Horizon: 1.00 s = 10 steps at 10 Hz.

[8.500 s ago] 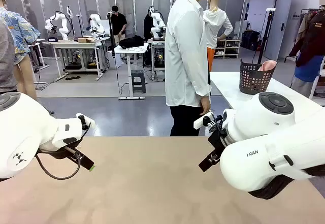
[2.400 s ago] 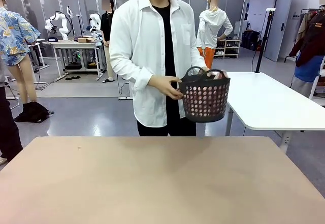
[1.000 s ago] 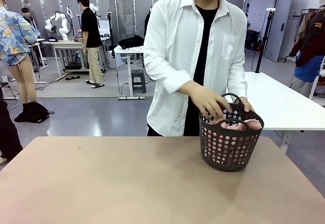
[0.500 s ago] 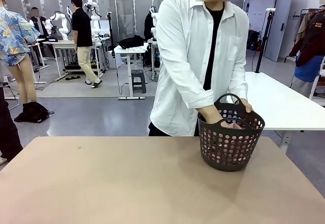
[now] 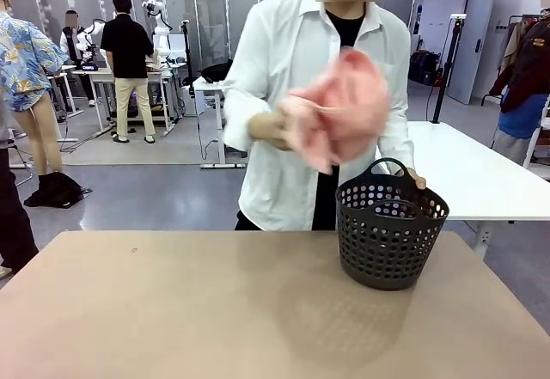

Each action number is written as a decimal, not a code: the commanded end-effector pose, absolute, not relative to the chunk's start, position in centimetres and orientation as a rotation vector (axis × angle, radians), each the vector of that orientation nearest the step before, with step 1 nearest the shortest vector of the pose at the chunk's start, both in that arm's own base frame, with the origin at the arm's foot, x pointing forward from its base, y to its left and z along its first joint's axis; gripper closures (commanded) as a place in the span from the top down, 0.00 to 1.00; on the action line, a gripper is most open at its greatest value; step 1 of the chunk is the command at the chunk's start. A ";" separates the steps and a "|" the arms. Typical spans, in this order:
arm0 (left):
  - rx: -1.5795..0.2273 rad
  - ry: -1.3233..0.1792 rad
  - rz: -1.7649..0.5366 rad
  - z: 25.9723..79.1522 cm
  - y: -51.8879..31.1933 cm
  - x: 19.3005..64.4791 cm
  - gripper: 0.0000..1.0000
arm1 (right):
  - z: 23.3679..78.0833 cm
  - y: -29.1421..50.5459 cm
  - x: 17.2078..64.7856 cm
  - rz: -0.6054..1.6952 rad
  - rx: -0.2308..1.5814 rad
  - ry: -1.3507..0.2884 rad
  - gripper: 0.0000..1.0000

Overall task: Fold the towel.
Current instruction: Grab the top end of the 100 cm Hotel Towel extended by the human.

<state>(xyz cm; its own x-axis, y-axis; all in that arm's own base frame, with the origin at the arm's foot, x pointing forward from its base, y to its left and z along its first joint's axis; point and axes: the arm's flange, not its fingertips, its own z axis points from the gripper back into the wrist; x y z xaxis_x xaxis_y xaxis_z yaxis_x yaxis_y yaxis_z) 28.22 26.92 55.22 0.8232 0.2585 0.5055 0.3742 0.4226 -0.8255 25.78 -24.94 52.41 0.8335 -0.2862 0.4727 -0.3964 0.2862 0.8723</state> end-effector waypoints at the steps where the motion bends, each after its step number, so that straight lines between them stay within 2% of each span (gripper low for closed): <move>1: -1.171 -0.657 -0.098 55.0 26.9 28.2 1.00 | 52.7 -25.2 25.9 0.097 1.302 -0.644 1.00; 10: -1.171 -0.657 -0.098 55.0 26.9 28.2 1.00 | 52.7 -25.2 25.9 0.097 1.302 -0.644 1.00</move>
